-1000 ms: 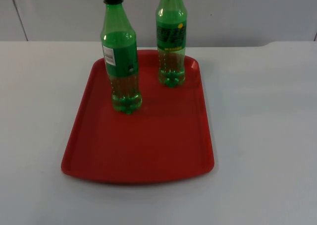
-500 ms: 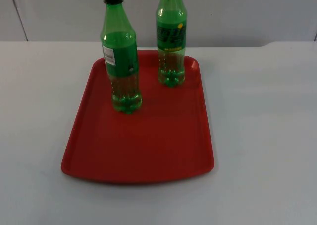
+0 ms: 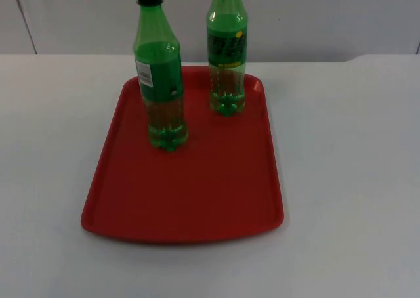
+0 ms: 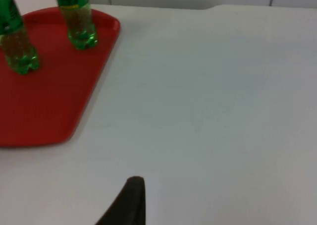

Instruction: Place the bottle upright on the tray.

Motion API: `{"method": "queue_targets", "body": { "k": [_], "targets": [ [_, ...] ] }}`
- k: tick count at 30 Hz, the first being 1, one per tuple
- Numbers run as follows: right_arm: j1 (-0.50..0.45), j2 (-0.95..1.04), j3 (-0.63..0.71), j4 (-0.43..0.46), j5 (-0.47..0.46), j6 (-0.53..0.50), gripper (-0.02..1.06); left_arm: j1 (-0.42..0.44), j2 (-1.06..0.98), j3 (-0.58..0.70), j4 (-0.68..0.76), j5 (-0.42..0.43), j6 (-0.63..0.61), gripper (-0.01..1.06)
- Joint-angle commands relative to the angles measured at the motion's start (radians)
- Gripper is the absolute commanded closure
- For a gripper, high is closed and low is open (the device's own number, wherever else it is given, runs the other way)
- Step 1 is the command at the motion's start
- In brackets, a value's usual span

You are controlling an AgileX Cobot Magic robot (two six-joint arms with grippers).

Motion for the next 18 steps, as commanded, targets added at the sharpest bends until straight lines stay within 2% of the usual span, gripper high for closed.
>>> {"method": "queue_targets", "body": {
  "k": [1, 5, 18],
  "targets": [
    [-0.034, -0.003, 0.009, 0.002, 0.000, 0.000, -0.01, -0.007, -0.003, 0.004, -0.004, -0.002, 0.001, 0.00],
    [-0.095, -0.003, 0.009, 0.002, 0.000, 0.000, -0.01, -0.007, -0.003, 0.004, -0.004, -0.002, 0.001, 0.00],
    [-0.106, -0.003, 0.009, -0.007, 0.000, -0.020, -0.01, -0.007, -0.003, 0.004, -0.004, -0.002, 0.001, 0.00]
  ]
}}
